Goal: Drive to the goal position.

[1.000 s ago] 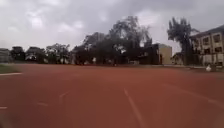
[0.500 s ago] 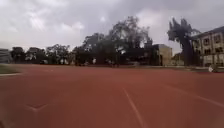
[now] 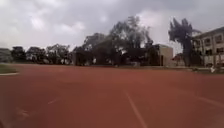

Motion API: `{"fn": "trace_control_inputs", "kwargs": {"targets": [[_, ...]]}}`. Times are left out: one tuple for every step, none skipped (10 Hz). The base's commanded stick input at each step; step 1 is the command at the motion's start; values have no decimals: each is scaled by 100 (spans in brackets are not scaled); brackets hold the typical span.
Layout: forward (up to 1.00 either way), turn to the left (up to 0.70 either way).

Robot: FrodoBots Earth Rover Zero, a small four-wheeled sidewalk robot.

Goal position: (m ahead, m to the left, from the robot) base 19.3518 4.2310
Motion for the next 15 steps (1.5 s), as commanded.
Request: {"fn": "trace_control_inputs", "kwargs": {"targets": [[45,0],[45,0],[45,0],[45,0],[45,0],[45,0],[45,0],[45,0],[45,0],[45,0],[45,0],[45,0],[45,0],[45,0],[45,0]]}}
